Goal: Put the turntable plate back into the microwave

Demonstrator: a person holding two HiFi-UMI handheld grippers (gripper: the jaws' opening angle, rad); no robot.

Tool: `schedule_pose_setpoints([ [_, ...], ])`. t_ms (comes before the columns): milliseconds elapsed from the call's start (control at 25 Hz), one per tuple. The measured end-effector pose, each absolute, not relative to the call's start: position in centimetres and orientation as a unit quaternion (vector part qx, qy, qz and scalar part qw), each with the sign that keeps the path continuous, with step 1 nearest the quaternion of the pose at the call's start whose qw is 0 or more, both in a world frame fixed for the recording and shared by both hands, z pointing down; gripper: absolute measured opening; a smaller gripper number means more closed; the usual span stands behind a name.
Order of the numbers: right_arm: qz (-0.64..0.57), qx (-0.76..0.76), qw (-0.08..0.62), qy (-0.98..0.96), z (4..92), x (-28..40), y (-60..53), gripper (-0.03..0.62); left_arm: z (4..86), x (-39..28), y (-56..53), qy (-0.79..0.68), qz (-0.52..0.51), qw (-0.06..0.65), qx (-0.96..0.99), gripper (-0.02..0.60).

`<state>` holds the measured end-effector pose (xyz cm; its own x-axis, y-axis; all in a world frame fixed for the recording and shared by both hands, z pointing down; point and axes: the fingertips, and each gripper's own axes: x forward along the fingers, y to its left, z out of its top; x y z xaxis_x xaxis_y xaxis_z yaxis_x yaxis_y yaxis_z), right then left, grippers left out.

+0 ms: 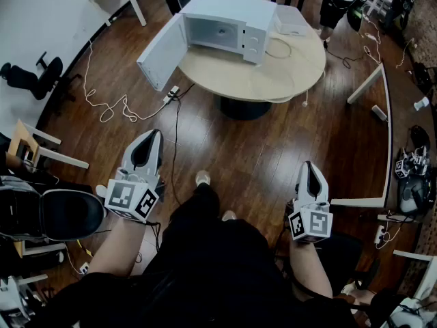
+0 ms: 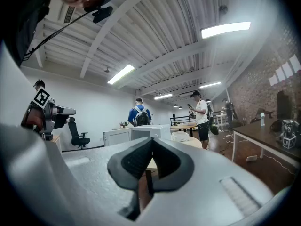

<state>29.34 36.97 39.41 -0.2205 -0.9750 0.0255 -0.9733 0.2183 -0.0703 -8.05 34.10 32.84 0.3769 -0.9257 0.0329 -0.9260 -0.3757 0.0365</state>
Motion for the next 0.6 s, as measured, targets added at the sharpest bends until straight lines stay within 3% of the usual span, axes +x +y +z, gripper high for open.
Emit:
schedule_pose_setpoints([
  [600, -0.031, -0.641, -0.015, 0.767, 39.7, 27.1, 29.9, 0.002, 34.2, -10.4, 24.7, -0.531, -0.011, 0.039, 0.846, 0.008],
])
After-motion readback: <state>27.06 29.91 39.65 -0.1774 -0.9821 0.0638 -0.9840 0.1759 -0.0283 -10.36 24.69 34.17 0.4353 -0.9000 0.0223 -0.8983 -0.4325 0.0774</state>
